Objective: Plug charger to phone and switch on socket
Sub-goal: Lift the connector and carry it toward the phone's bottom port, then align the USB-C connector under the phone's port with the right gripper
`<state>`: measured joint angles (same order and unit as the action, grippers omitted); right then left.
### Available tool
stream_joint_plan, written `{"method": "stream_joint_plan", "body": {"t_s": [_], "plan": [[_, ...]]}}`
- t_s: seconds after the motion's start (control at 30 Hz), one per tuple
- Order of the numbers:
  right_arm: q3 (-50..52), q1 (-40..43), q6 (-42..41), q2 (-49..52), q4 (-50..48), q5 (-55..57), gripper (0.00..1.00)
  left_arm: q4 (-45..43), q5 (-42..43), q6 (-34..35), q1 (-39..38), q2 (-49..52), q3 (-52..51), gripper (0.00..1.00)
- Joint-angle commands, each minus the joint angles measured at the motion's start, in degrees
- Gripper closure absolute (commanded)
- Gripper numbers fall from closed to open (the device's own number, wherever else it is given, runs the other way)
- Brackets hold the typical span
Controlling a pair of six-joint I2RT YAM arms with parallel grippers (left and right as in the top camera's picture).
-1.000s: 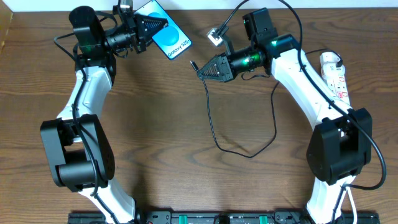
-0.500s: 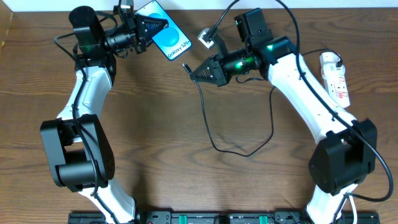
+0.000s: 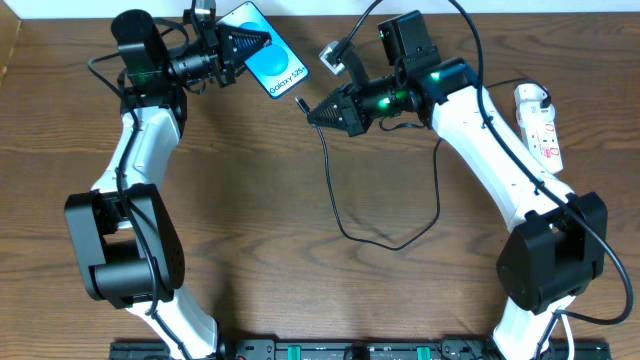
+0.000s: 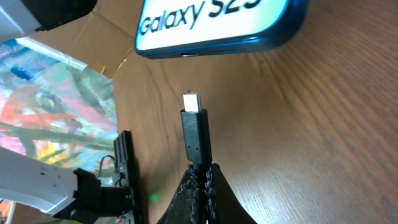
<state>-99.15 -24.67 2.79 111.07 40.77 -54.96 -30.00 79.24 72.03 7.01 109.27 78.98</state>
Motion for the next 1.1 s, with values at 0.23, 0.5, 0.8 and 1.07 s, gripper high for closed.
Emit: {"method": "stream_joint_plan", "body": {"t_s": [0.23, 0.5, 0.8, 1.07], "plan": [[-0.2, -0.2, 4.2, -1.4, -1.2, 1.0, 0.99, 0.0, 1.6, -0.2, -0.8, -1.0, 0.7, 0.93], [-0.2, -0.2, 6.6, -2.1, -1.1, 4.5, 0.99, 0.8, 1.6, -0.2, -0.8, -1.0, 0.7, 0.93], [-0.2, -0.2, 7.1, -3.6, -1.2, 7.0, 0.99, 0.8, 1.6, -0.2, -0.9, -1.0, 0.7, 0.92], [-0.2, -0.6, 6.9, -3.6, -1.4, 6.8, 0.99, 0.8, 1.6, -1.6, -1.1, -1.0, 0.7, 0.92]]}}
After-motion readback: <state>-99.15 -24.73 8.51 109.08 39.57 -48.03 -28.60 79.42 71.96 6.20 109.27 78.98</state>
